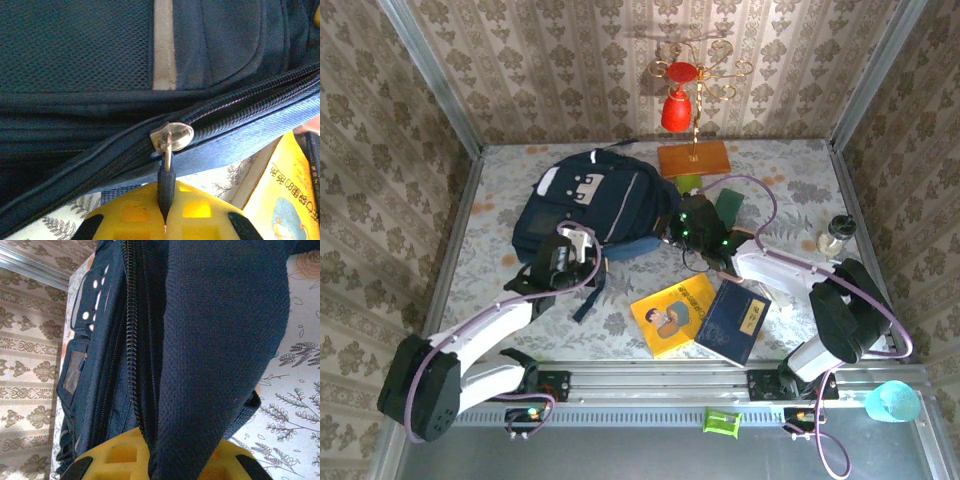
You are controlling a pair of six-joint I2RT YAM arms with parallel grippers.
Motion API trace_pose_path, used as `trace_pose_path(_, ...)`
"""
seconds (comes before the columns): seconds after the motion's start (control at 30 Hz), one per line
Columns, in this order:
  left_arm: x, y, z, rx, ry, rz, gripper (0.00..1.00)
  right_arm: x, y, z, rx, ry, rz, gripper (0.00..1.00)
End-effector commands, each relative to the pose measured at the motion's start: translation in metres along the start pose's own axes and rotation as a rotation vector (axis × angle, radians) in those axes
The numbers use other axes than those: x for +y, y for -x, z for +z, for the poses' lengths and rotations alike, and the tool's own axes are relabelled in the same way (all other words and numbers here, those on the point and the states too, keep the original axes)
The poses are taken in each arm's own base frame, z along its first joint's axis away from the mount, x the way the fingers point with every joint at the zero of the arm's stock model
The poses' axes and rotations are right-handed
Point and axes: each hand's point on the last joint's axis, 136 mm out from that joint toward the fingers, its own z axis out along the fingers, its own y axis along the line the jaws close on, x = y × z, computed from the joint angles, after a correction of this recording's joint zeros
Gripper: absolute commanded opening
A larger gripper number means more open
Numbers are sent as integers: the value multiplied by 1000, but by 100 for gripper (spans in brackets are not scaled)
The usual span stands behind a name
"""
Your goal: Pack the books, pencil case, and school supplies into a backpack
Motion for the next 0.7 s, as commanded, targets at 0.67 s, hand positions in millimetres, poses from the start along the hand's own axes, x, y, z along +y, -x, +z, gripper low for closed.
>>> trace_pose_path(0.67,88,-20,-29,-47,199,-220,30,14,30,-17,-81,78,-126,0)
